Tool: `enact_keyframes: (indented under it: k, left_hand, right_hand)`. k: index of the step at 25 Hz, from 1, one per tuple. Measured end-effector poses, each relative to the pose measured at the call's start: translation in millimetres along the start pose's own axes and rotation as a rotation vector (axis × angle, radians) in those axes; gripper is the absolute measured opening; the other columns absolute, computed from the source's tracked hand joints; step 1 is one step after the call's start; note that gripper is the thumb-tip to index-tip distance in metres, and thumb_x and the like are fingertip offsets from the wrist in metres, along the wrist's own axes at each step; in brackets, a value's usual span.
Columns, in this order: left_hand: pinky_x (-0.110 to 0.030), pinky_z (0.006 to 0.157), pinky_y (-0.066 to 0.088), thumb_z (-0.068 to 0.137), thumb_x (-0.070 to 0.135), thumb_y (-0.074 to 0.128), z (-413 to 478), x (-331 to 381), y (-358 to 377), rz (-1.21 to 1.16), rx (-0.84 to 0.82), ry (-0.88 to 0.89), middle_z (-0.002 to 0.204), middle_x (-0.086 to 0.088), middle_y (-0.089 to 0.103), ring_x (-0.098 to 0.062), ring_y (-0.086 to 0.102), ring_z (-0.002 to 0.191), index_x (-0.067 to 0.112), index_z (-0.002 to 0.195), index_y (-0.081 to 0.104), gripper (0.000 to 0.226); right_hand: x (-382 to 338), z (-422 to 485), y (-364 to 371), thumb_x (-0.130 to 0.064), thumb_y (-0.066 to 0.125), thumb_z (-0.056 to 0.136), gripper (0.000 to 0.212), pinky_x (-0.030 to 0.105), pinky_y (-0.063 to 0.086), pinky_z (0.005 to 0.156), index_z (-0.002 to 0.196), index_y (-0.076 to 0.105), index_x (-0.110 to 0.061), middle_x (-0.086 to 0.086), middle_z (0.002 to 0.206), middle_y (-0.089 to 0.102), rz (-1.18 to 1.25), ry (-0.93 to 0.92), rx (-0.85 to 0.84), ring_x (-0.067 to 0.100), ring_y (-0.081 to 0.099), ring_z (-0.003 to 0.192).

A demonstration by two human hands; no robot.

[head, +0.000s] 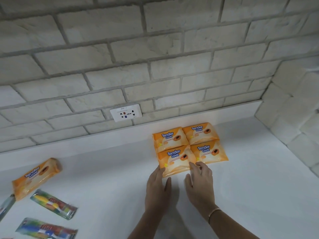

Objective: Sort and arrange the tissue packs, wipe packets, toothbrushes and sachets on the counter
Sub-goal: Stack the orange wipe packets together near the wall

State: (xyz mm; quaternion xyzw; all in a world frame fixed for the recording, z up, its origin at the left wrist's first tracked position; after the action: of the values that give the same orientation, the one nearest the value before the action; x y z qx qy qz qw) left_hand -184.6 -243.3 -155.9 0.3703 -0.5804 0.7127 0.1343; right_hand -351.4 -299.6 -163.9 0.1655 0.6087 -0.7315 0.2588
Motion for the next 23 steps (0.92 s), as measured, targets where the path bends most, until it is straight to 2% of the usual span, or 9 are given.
enact_keyframes:
  k: [4,9,14,17,20,23]
  left_hand:
    - [-0.032,0.116,0.035,0.099,0.037,0.057,0.0,-4.4,4.8,0.038,-0.026,0.008,0.156,0.008,0.044,-0.014,0.039,0.143,0.026,0.149,0.045,0.053]
    - [-0.031,0.116,0.034,0.098,0.038,0.058,-2.0,-4.4,5.6,0.038,-0.03,-0.021,0.158,0.007,0.039,-0.014,0.036,0.145,0.025,0.15,0.043,0.056]
    - [-0.029,0.113,0.04,0.093,0.026,0.063,0.3,-11.7,-5.2,-0.122,-0.006,-0.036,0.143,0.004,0.051,-0.013,0.047,0.134,0.022,0.139,0.052,0.047]
    - [-0.032,0.11,0.045,0.094,0.021,0.065,0.9,-17.1,-17.6,-0.303,-0.077,-0.163,0.138,0.011,0.051,-0.008,0.05,0.126,0.024,0.14,0.05,0.049]
    - [-0.023,0.094,0.05,0.096,0.019,0.064,-2.3,-25.7,-41.3,-0.531,-0.151,-0.319,0.131,0.011,0.056,-0.01,0.059,0.118,0.027,0.135,0.053,0.041]
    - [-0.016,0.07,0.049,0.097,0.022,0.06,-10.5,-38.3,-71.6,-0.586,-0.085,-0.383,0.114,0.007,0.067,-0.006,0.066,0.091,0.028,0.118,0.063,0.023]
  right_hand:
    - [-2.9,-0.7,-2.3,-0.031,0.046,0.093,0.05,0.049,0.052,0.1,0.138,0.06,-0.015,0.012,0.139,0.054,-0.042,0.0,-0.009,0.029,0.048,0.126]
    - [-3.6,-1.3,-4.6,-0.028,0.047,0.092,0.05,0.048,0.052,0.098,0.138,0.06,-0.015,0.011,0.138,0.054,-0.053,0.0,-0.027,0.028,0.047,0.124]
    - [-3.2,-4.0,-6.5,-0.028,0.049,0.094,0.051,0.049,0.046,0.105,0.144,0.054,-0.019,0.005,0.145,0.046,0.0,0.007,-0.073,0.025,0.039,0.128]
    - [-3.1,-6.3,-6.3,-0.026,0.056,0.095,0.053,0.049,0.043,0.109,0.148,0.05,-0.024,0.0,0.152,0.042,0.05,0.072,-0.095,0.023,0.034,0.131]
    - [-19.0,-17.1,-5.5,-0.023,0.064,0.092,0.061,0.05,0.039,0.11,0.15,0.046,-0.025,0.002,0.158,0.035,0.108,0.165,-0.09,0.028,0.028,0.137]
    - [-44.5,-35.2,-1.9,-0.017,0.069,0.087,0.061,0.049,0.034,0.111,0.145,0.05,-0.021,0.01,0.153,0.038,0.172,0.218,-0.065,0.033,0.029,0.138]
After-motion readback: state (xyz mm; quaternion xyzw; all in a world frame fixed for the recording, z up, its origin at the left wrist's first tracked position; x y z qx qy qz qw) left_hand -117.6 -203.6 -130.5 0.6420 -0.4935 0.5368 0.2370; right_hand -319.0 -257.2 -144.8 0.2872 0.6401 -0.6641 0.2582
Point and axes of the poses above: each hand's wrist, its own z-axis towards the middle knuckle, its own y-axis out of the palm, x = y × z, the point moved 4 cm from there along z, towards the middle knuckle
